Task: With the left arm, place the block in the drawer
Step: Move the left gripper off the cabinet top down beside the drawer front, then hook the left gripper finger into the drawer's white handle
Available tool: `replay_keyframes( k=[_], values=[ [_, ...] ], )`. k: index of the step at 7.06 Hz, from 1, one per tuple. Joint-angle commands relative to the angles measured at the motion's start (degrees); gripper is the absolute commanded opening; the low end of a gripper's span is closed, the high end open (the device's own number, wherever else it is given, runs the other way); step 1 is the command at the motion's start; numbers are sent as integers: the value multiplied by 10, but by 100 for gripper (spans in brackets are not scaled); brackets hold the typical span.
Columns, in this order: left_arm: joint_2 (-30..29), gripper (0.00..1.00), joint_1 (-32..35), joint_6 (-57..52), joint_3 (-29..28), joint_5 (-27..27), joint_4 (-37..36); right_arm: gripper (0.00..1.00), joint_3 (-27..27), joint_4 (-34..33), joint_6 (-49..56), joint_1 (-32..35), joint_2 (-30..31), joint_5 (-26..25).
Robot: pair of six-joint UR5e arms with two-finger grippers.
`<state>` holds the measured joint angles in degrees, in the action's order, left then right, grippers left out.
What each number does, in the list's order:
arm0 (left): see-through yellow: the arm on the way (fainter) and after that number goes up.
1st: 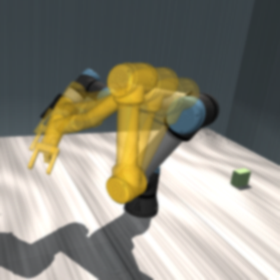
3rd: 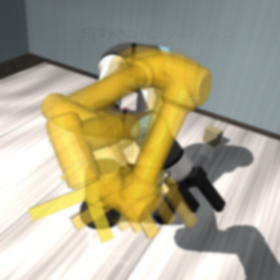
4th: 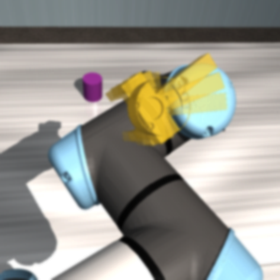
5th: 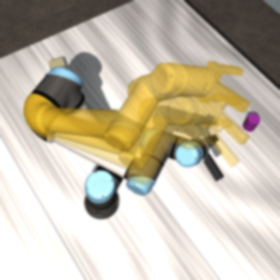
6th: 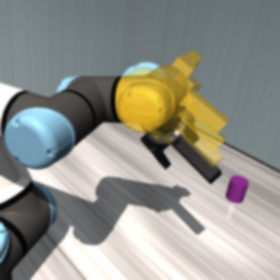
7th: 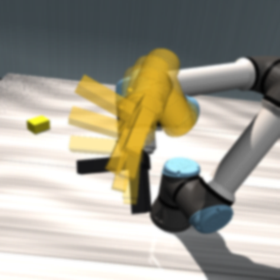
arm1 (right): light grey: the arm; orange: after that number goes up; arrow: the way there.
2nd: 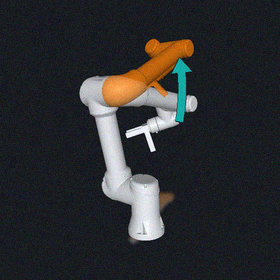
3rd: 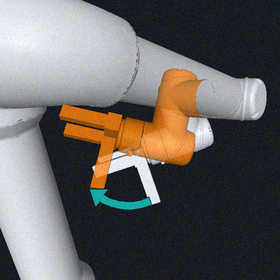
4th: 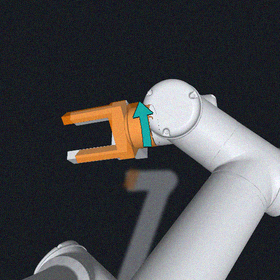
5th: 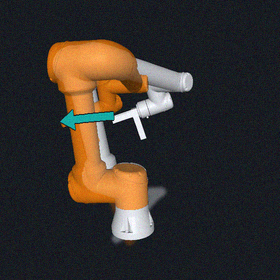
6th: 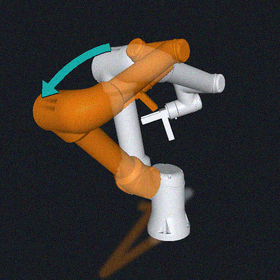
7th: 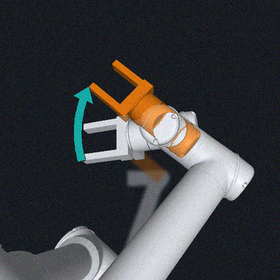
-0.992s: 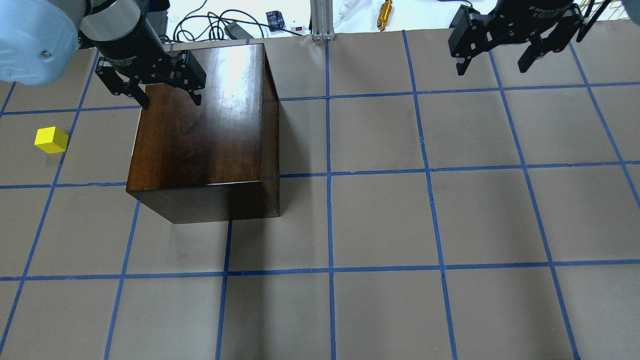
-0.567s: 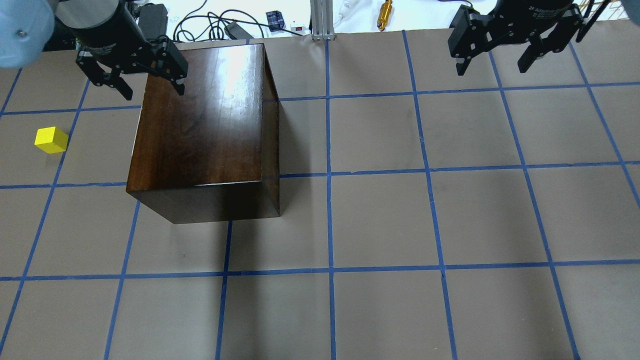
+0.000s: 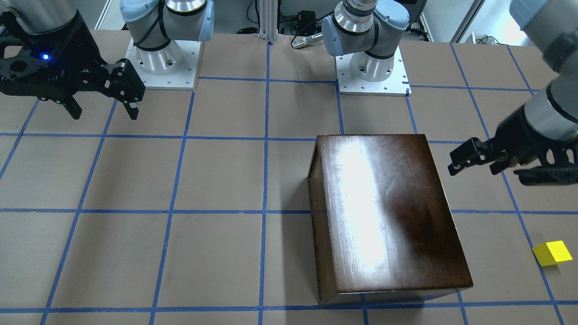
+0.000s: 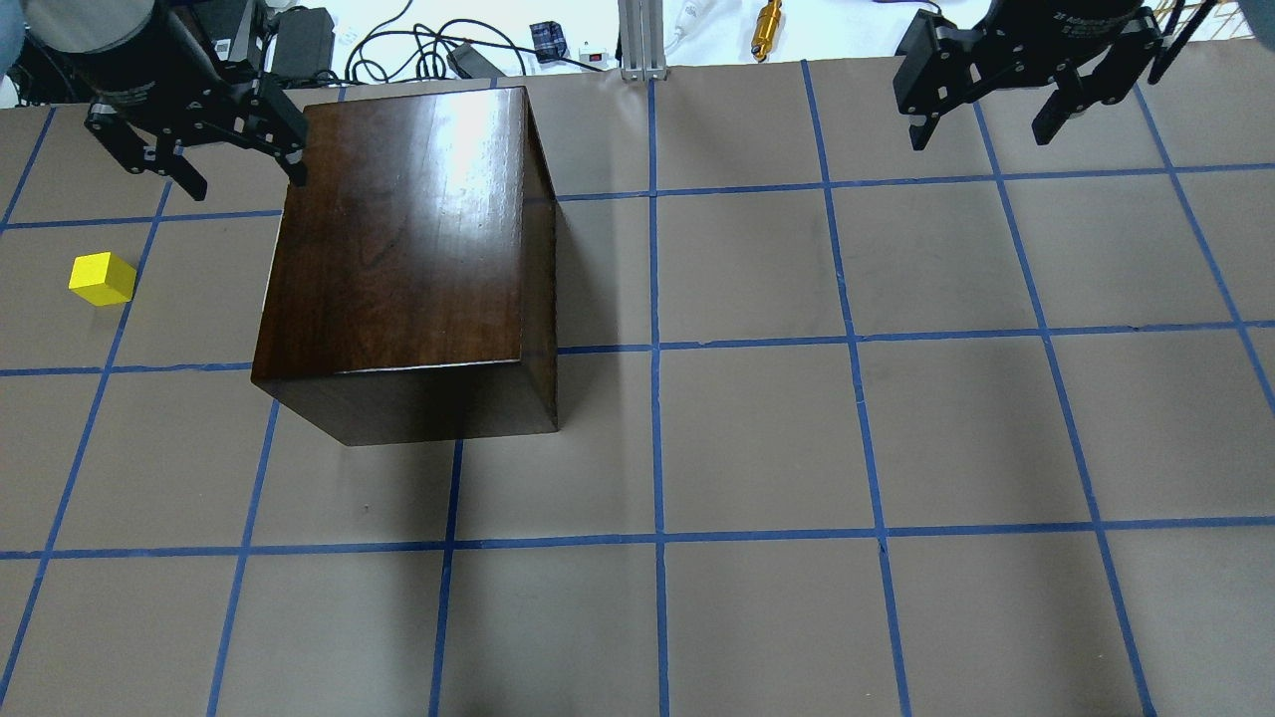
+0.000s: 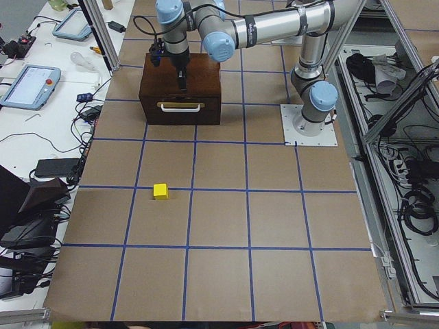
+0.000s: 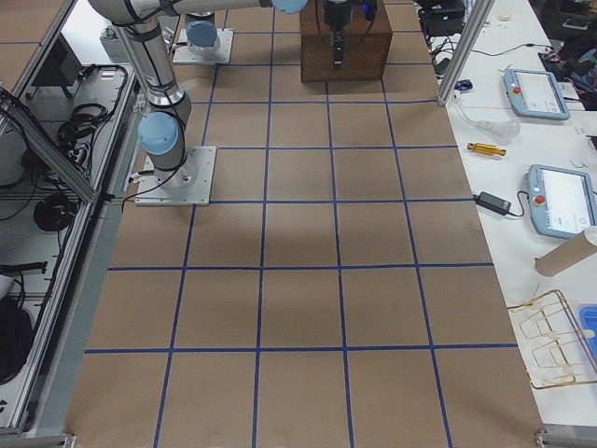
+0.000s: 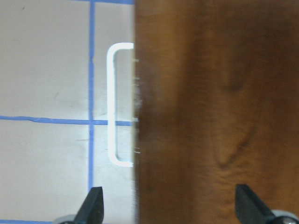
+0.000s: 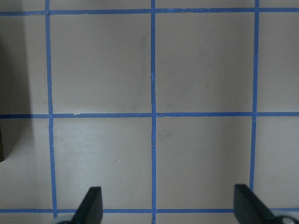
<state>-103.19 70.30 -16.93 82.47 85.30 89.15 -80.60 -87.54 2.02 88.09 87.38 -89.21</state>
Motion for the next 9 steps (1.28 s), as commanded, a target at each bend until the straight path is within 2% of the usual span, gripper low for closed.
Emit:
replay_keyframes(
  k=[1,3,5,8,9],
  values=[
    [-47,100,-60,-86,19,-56,-36,100,0,0,0,0,0,0],
    [-63,100,-77,-105,37,-58,-60,100,0,0,0,1,0,0],
    [-68,100,-77,-108,47,-92,-63,100,0,0,0,1,1,0],
    [-78,100,-77,-108,107,-102,-152,100,0,0,0,0,0,0],
    [-78,100,-77,-107,110,-111,-152,100,0,0,0,1,0,0]
  ],
)
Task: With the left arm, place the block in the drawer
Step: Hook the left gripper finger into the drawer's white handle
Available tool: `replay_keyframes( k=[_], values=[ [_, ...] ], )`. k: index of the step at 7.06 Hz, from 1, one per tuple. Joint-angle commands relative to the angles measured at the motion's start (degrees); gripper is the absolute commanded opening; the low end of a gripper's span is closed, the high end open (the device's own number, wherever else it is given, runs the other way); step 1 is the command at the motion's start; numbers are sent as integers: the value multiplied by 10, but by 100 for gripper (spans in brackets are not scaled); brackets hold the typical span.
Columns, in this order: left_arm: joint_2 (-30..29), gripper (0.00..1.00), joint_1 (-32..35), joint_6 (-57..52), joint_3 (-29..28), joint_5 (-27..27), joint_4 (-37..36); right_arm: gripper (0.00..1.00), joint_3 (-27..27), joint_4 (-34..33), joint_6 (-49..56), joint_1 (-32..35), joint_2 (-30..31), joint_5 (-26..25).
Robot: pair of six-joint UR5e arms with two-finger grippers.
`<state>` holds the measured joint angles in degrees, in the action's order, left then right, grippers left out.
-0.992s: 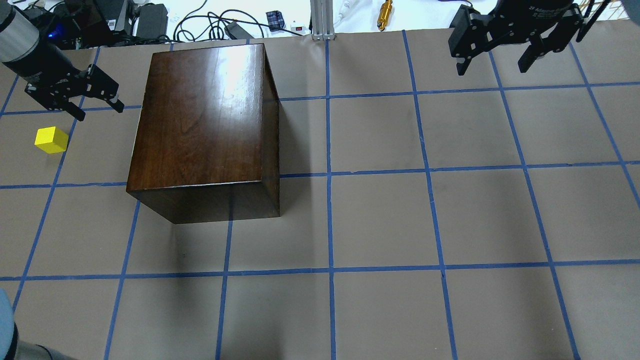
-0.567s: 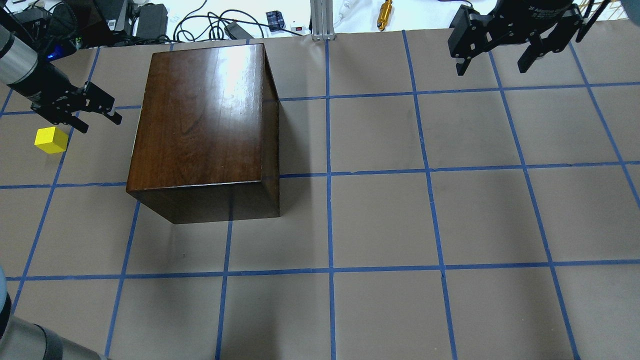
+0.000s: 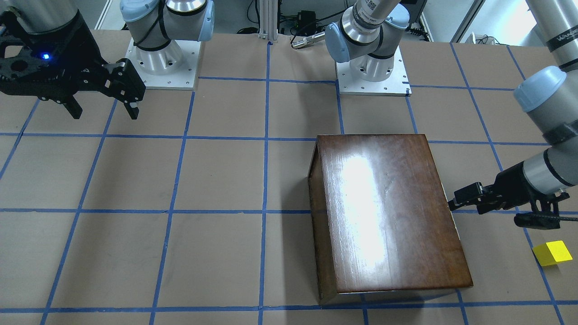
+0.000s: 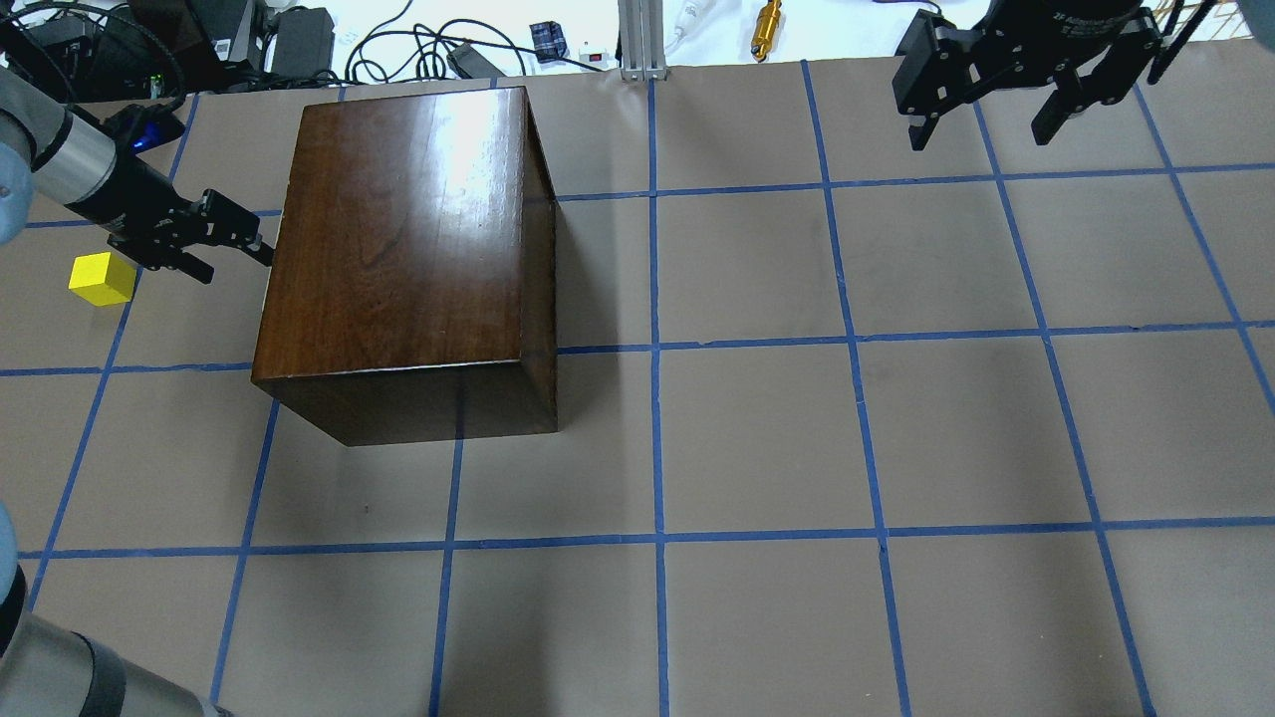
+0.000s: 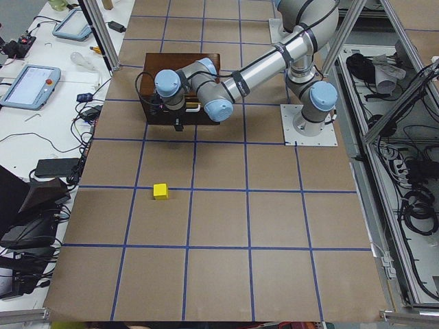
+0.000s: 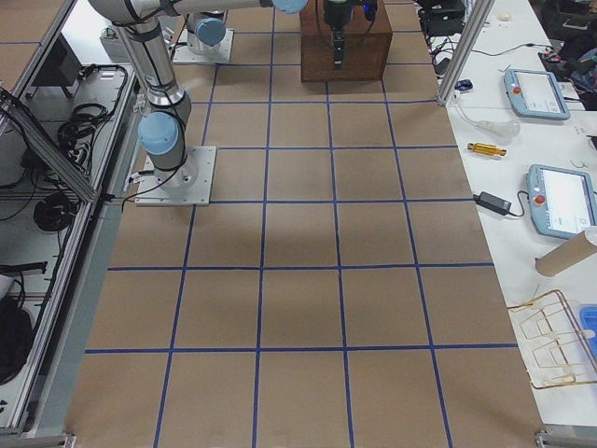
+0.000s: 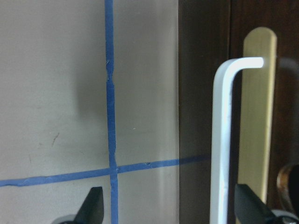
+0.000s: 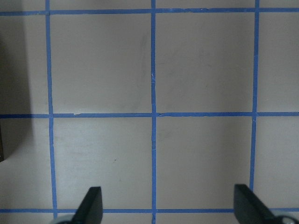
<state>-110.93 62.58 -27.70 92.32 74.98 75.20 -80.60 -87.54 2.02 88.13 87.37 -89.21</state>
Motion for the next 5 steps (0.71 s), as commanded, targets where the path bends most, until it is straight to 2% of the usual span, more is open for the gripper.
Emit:
replay_keyframes(
  k=[1,5],
  values=[
    [0,100,0,0,7,-22,-9,100,0,0,0,0,1,0],
    [-3,100,0,0,10,-31,-7,100,0,0,0,0,0,1]
  ],
)
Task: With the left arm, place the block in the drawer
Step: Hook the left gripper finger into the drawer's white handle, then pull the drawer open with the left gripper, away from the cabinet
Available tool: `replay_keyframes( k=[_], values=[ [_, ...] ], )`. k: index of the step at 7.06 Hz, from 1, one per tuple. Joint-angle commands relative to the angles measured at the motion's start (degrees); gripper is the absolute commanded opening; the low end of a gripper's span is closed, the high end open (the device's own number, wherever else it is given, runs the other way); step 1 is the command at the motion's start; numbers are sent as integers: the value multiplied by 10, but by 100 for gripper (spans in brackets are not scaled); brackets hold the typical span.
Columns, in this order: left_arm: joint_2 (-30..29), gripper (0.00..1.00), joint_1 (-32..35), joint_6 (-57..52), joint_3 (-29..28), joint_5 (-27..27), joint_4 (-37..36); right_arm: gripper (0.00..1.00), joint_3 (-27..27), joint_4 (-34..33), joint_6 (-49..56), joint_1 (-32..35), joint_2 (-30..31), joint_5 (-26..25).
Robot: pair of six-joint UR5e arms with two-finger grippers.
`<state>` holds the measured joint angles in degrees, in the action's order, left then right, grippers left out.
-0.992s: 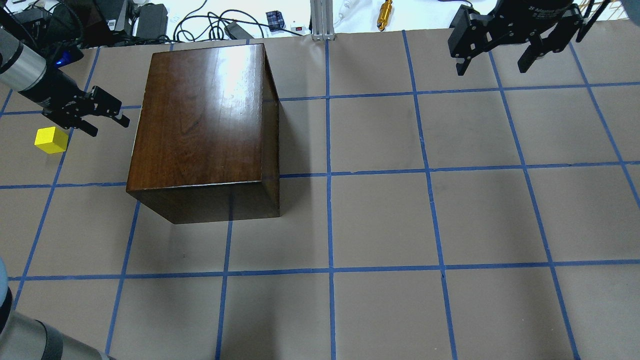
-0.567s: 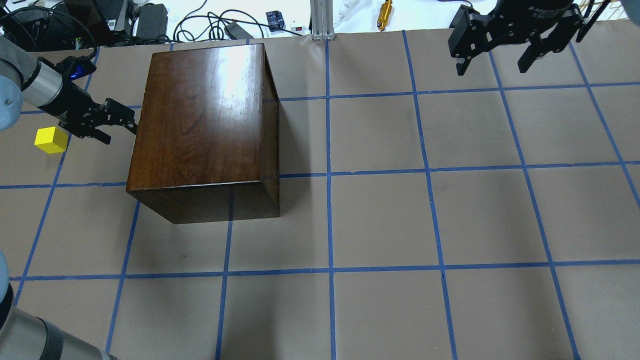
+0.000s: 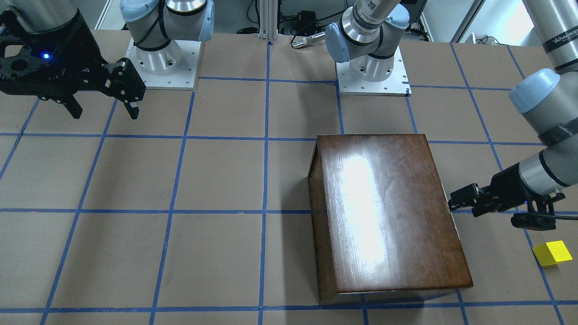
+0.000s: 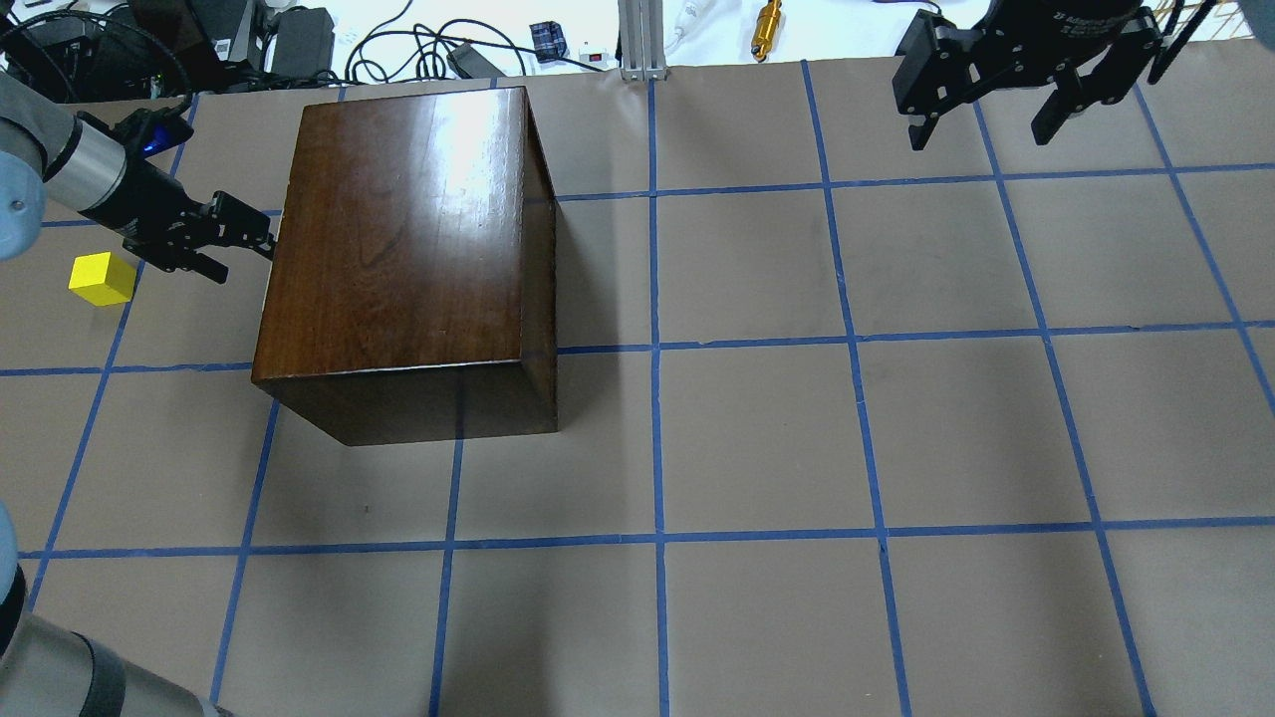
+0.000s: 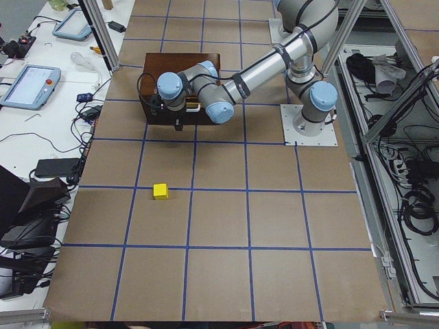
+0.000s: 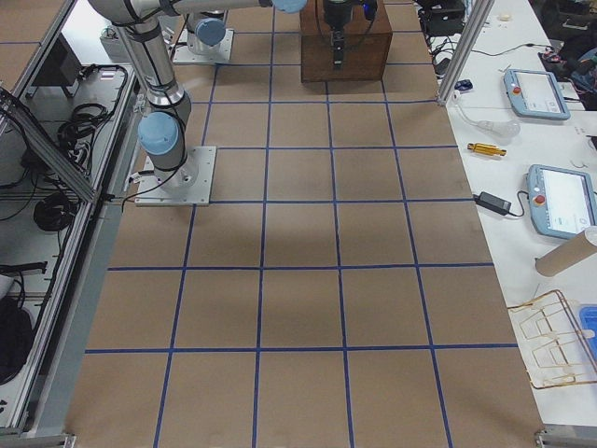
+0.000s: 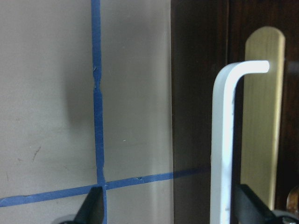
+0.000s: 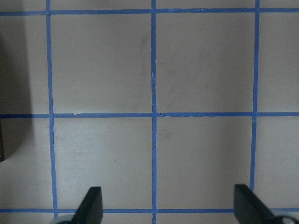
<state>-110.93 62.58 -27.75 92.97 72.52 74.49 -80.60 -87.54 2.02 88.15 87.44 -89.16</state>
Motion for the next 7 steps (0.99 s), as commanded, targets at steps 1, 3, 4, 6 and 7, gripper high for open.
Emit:
replay_keyframes(
  k=[1,3,4,6,7],
  values=[
    [-7,100,0,1,5,-18,0,100,0,0,0,0,0,0],
    [-9,100,0,0,5,-19,-1,100,0,0,0,0,-1,0],
    [-13,100,0,-1,5,-18,-6,100,0,0,0,-1,-1,0],
    [-19,100,0,0,5,-16,-5,100,0,0,0,-1,-1,0],
    [-19,100,0,-2,2,-14,-5,100,0,0,0,-1,-1,0]
  ],
)
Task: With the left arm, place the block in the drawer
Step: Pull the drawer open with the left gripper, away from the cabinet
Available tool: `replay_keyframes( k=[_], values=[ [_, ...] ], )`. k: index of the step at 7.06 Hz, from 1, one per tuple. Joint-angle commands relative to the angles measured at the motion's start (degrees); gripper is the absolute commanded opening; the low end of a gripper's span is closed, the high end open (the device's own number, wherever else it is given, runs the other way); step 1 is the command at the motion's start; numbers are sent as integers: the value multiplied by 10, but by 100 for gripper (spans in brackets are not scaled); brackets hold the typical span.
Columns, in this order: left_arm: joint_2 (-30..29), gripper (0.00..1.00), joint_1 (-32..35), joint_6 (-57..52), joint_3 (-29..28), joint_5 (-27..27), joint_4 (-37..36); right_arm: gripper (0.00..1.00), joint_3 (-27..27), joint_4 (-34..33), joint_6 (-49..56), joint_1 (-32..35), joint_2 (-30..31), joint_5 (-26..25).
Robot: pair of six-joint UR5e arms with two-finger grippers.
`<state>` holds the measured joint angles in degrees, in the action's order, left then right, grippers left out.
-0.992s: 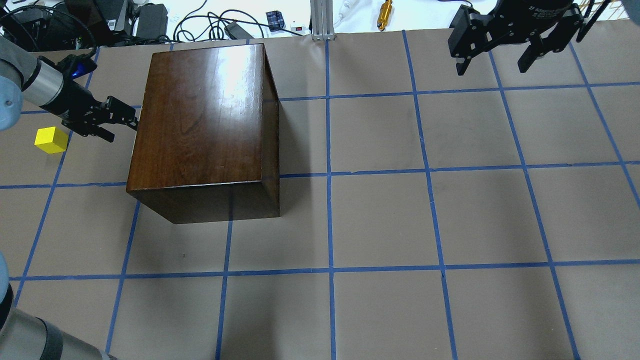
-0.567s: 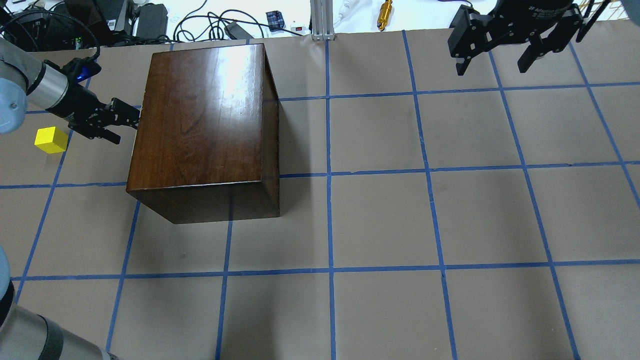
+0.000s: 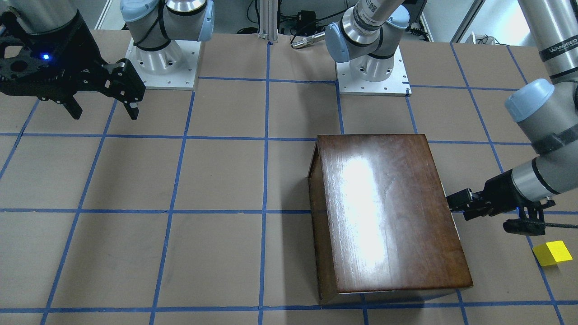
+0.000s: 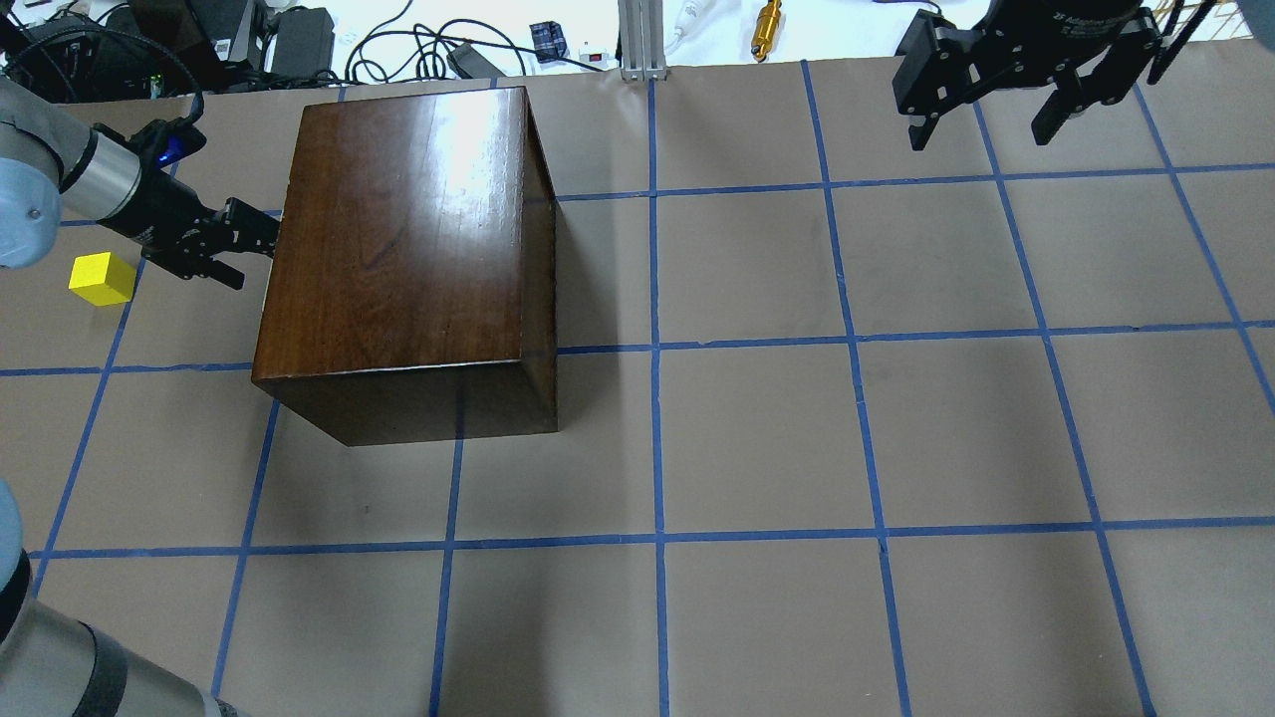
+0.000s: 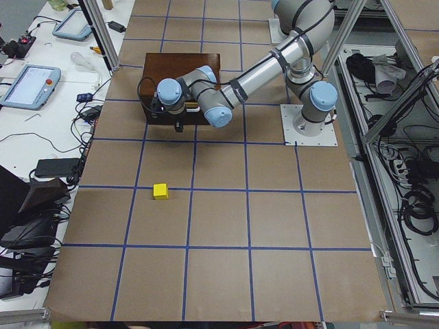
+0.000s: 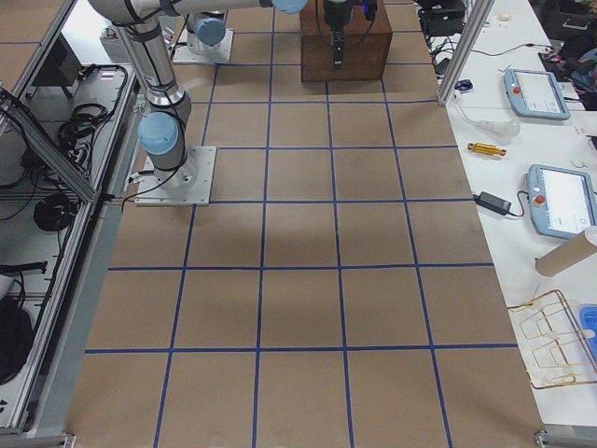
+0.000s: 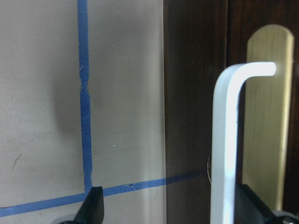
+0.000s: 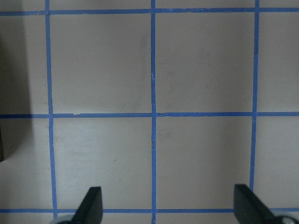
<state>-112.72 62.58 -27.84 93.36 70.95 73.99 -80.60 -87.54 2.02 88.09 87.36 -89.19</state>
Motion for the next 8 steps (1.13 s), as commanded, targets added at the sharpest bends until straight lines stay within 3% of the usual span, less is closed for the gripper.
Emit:
replay_keyframes(
  k=[1,5,8],
  values=[
    [-1,100,-1,-3,-5,5,-1,100,0,0,0,0,1,0],
    [0,100,-8,-3,-8,61,0,100,0,0,0,1,0,0],
    [0,100,-39,-13,-20,69,0,100,0,0,0,1,1,0]
  ],
)
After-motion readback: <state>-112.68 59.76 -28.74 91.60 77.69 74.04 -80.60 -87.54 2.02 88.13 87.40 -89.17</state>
